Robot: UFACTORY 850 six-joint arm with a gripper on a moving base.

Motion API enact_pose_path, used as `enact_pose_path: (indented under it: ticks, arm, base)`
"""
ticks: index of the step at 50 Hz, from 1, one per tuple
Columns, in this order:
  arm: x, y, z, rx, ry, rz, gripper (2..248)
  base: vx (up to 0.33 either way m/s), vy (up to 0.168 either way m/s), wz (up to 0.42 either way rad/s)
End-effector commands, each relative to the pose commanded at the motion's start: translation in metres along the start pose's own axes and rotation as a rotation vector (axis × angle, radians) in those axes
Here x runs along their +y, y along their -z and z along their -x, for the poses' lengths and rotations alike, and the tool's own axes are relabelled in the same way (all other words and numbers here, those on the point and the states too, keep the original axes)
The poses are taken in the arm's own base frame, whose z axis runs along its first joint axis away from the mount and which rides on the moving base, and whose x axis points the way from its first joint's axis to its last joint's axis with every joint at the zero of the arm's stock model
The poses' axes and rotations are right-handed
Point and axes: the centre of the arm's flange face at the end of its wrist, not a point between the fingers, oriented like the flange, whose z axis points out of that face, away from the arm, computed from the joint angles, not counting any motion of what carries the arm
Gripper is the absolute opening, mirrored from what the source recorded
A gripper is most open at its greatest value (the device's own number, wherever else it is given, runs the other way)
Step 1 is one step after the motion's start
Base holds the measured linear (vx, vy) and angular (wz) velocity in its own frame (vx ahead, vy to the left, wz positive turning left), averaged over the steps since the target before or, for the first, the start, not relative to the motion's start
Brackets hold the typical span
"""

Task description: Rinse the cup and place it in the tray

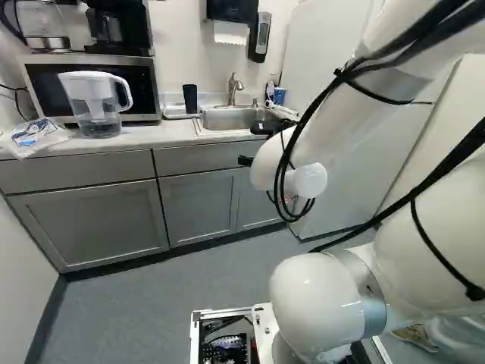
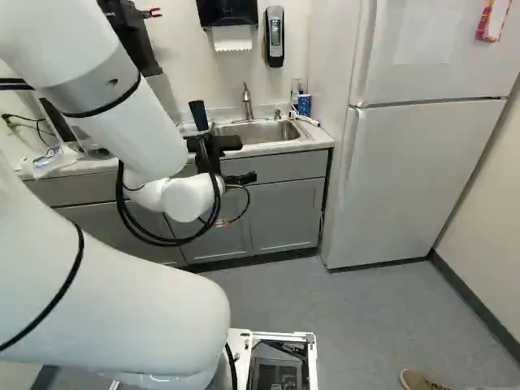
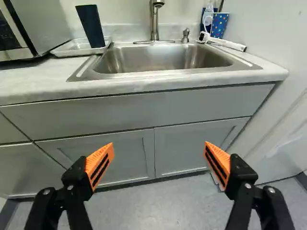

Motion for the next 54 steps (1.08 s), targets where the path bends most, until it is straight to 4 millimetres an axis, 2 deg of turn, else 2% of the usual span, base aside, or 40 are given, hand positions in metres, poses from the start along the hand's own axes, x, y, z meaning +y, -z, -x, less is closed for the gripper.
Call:
enact_pose_path:
  ticks: [25, 54]
  arm:
    - [0.006, 0.015, 0.028, 0.034, -0.011, 0.022, 247]
    - [0.008, 0.021, 0.038, 0.046, -0.015, 0.030, 247]
  base:
    - [0.000, 0.000, 0.000]
    - [0.000, 0.000, 0.000]
